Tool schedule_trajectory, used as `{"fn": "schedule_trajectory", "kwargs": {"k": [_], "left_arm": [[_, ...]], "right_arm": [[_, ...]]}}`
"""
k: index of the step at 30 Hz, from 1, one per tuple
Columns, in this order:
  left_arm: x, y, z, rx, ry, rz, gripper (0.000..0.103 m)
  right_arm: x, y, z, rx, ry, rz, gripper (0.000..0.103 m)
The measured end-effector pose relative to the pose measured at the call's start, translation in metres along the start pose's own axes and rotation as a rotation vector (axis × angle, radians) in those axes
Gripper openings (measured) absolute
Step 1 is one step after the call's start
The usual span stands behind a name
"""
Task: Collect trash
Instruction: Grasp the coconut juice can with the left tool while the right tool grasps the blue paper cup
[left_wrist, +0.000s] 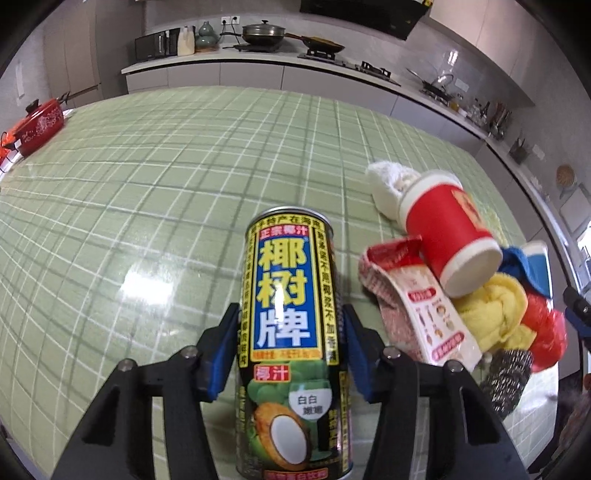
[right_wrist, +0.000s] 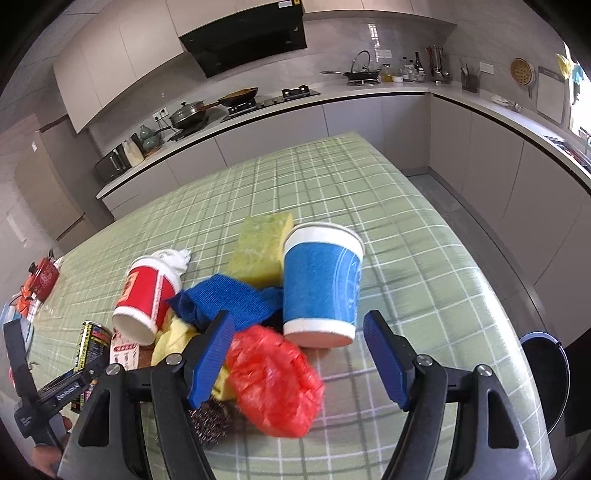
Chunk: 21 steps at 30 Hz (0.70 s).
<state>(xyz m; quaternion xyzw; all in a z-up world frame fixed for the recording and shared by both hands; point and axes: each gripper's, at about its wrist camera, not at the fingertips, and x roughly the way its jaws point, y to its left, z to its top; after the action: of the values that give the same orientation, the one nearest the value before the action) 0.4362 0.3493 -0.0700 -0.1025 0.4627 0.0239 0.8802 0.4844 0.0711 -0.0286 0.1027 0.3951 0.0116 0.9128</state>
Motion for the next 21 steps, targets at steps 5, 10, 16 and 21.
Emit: {"fn": "schedule_trajectory", "kwargs": {"k": [5,10,16,21], "left_arm": [[-0.009,-0.002,0.014,-0.014,-0.056,-0.018,0.054],[-0.010,-0.007,0.023,-0.005,-0.076,-0.025,0.054],[-0.009,-0.011,0.023,0.009,-0.074,-0.024,0.054],[-0.012,-0.013,0.023,0.015,-0.081,-0.020,0.054]], "right_arm": [[0.017,-0.011,0.011,0.032,0.018,-0.010,0.074],[0.041,-0.016,0.023,0.054,0.050,-0.007,0.074],[0.071,-0.018,0.025,0.058,0.111,-0.004,0.074],[0.079,-0.019,0.024,0.061,0.108,0.004,0.064]]}}
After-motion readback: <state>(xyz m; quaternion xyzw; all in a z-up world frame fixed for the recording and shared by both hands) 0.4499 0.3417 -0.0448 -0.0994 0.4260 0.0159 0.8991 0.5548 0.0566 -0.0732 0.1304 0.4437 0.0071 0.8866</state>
